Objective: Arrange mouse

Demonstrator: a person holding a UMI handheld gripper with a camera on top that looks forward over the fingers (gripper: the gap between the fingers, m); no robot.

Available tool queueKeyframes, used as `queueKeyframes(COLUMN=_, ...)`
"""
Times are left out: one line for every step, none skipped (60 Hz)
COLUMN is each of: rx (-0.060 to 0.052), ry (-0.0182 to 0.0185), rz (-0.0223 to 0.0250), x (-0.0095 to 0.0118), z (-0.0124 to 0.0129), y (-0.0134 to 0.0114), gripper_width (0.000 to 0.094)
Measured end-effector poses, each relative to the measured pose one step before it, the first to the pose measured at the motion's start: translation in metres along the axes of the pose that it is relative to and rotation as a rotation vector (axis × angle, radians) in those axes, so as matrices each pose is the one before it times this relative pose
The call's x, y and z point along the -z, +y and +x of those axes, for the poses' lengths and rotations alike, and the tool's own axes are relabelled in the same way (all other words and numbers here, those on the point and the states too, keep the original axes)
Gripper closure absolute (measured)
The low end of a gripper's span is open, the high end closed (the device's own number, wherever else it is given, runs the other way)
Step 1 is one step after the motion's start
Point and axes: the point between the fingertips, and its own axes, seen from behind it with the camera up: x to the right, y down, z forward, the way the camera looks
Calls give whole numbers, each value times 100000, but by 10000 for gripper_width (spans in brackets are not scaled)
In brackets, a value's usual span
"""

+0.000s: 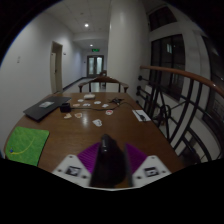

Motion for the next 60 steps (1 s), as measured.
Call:
queueKeyframes(rx=-370, ry=-749, rz=-116, x=-280, z=-140, y=36, gripper_width=575)
queueKeyframes(rx=-472, ry=565, rz=644, x=-97, z=163, y=-154, gripper_width=576)
queueKeyframes(rx=-789, ry=797, rz=847, x=-107, z=103, y=-151, gripper_width=583)
queueKeyframes(rx=-582, ry=559, rz=-87, x=-13, z=41, y=88, gripper_width=588)
queueKeyframes(rx=-513, ry=471, rz=665, x=14, z=14, y=-115, gripper_width=595)
queueKeyframes(rx=-217, ry=338, rz=362, x=-3, z=-11, y=-32, gripper_width=602)
queueKeyframes(rx=4, ry=248, rz=198, x=-2, z=-27, y=-8, gripper_width=608)
queueKeyframes(rx=55, ry=154, rz=291, x=7, z=-65, y=29, gripper_width=610)
queueKeyframes(rx=-78, ry=85, rz=153, x=118, z=-131, y=2, gripper_width=614)
queueKeyframes(rx=-188, ry=-212, rz=114, x=14, z=-3, y=-37, gripper_width=614)
queueKeyframes(rx=-426, ry=-307, rz=233, x=2, z=8, y=-54, gripper_width=618)
queueKeyframes(rx=-697, ry=-484, rz=164, x=-10, z=-11, y=-9, gripper_width=622)
queueKeyframes(rx=-791, ry=-610, rz=236, x=-17, z=-30, y=-9, gripper_width=626)
queueKeyframes(rx=-498, ry=-665, rz=363, x=-39, z=-46, y=-33, gripper_width=631)
queueKeyframes(rx=132, ry=-768, rz=294, x=-30, z=-72, y=-30, gripper_width=638)
queueKeyframes(rx=765, ry=-836, rz=474, x=-16, z=-70, y=-57, gripper_width=648)
queueKeyframes(rx=882, ry=-916, rz=783, x=195, z=34, y=-84, gripper_width=661)
queueKeyframes(rx=1017, ry=-345, rz=649, x=-171, z=-142, y=-52, gripper_width=690)
queueKeyframes(rx=590, ry=-260, rz=365, x=34, z=-16, y=-56, gripper_width=700)
queueKeyframes(rx=286, ry=-163, rz=-26, x=26, z=-77, y=-10, gripper_width=711)
queueKeyframes(rx=127, ry=141, rz=-286, x=79, z=16, y=-19, gripper_width=719)
queueKeyframes(rx=-188, ry=308, rz=-435, x=151, z=60, y=-50, gripper_width=723)
queueKeyframes(rx=-557, ry=222, rz=-76, x=220, z=9, y=-207, gripper_width=724)
queueKeyframes(rx=-473, ry=-281, rz=890, x=590, z=59, y=-568, gripper_width=726)
queueKeyframes(rx=-448, ry=-110, rz=1708, x=350, z=-236, y=-727, gripper_width=725)
queueKeyframes(rx=-393, ry=20, rz=2301, x=373, z=-273, y=-932, gripper_width=726)
queueKeyframes(rx=-365, ry=82, rz=2697, x=408, z=-408, y=-1183, gripper_width=726)
queueKeyframes(rx=-337, ry=-64, rz=2847, x=440, z=-573, y=-1295, gripper_width=726)
queueKeyframes(rx=-337, ry=-285, rz=2759, x=485, z=-744, y=-1332, gripper_width=726)
queueKeyframes(rx=-226, ry=-402, rz=2268, x=519, z=-894, y=-1277, gripper_width=725)
queueKeyframes(rx=-238, ry=-571, rz=1811, x=707, z=-926, y=-1274, gripper_width=726)
queueKeyframes(rx=-97, ry=-478, rz=1477, x=403, z=-1214, y=-1059, gripper_width=726)
queueKeyframes(rx=-194, ry=-904, rz=1803, x=781, z=-1168, y=-1230, gripper_width=727)
queueKeyframes(rx=82, ry=-1032, rz=1874, x=627, z=-1341, y=-1267, gripper_width=725)
queueKeyframes(rx=290, ry=-1240, rz=2347, x=470, z=-1453, y=-1156, gripper_width=724)
queueKeyframes(rx=568, ry=-1401, rz=2333, x=508, z=-1599, y=-1136, gripper_width=724)
queueKeyframes(rx=600, ry=-1499, rz=2269, x=350, z=-1550, y=-1071, gripper_width=724)
queueKeyframes(rx=429, ry=-1543, rz=2053, x=302, z=-1596, y=-960, gripper_width=725)
queueKeyframes(rx=196, ry=-1430, rz=1631, x=232, z=-1571, y=-685, gripper_width=725)
queueKeyframes(rx=-15, ry=-1351, rz=1175, x=159, z=-1561, y=-516, gripper_width=725)
queueKeyframes(rx=-162, ry=-1354, rz=819, x=60, z=-1565, y=-260, gripper_width=724)
queueKeyframes(rx=-369, ry=-1483, rz=637, x=-85, z=-1325, y=-421, gripper_width=724)
queueKeyframes(rx=-41, ry=-948, rz=-146, x=-517, z=-1394, y=-128, gripper_width=723)
queueKeyframes(rx=21, ry=-1096, rz=-457, x=-116, z=-1398, y=373, gripper_width=723)
queueKeyframes(rx=39, ry=-1022, rz=-822, x=-206, z=-1311, y=514, gripper_width=723)
queueKeyframes(rx=188, ry=-1008, rz=-1300, x=-187, z=-1288, y=692, gripper_width=723)
queueKeyframes(rx=307, ry=-958, rz=-1713, x=-268, z=-1278, y=908, gripper_width=724)
queueKeyframes(rx=385, ry=-977, rz=-2125, x=-308, z=-1204, y=1051, gripper_width=723)
queueKeyframes(rx=452, ry=-1155, rz=-2333, x=-386, z=-1185, y=1073, gripper_width=723)
queueKeyframes(rx=605, ry=-1446, rz=-2279, x=-386, z=-1165, y=1157, gripper_width=723)
queueKeyframes(rx=883, ry=-1862, rz=-1944, x=-437, z=-1128, y=1051, gripper_width=722)
queueKeyframes(rx=1439, ry=-2632, rz=-1304, x=59, z=-826, y=2089, gripper_width=722)
queueKeyframes(rx=964, ry=-1694, rz=-2329, x=-957, z=-1135, y=290, gripper_width=722)
queueKeyframes(rx=1065, ry=-1790, rz=-2894, x=-541, z=-896, y=1190, gripper_width=724)
queueKeyframes(rx=642, ry=-1232, rz=-3411, x=-535, z=-701, y=1296, gripper_width=723)
queueKeyframes(rx=-15, ry=-644, rz=-3471, x=-460, z=-521, y=1268, gripper_width=724)
queueKeyframes(rx=-615, ry=-225, rz=-3088, x=-323, z=-343, y=1062, gripper_width=725)
queueKeyframes(rx=-899, ry=189, rz=-2442, x=-214, z=-191, y=843, gripper_width=724)
queueKeyframes(rx=-523, ry=358, rz=-1289, x=-26, z=-65, y=1069, gripper_width=723)
queueKeyframes(rx=-137, ry=905, rz=-653, x=-327, z=-169, y=514, gripper_width=723)
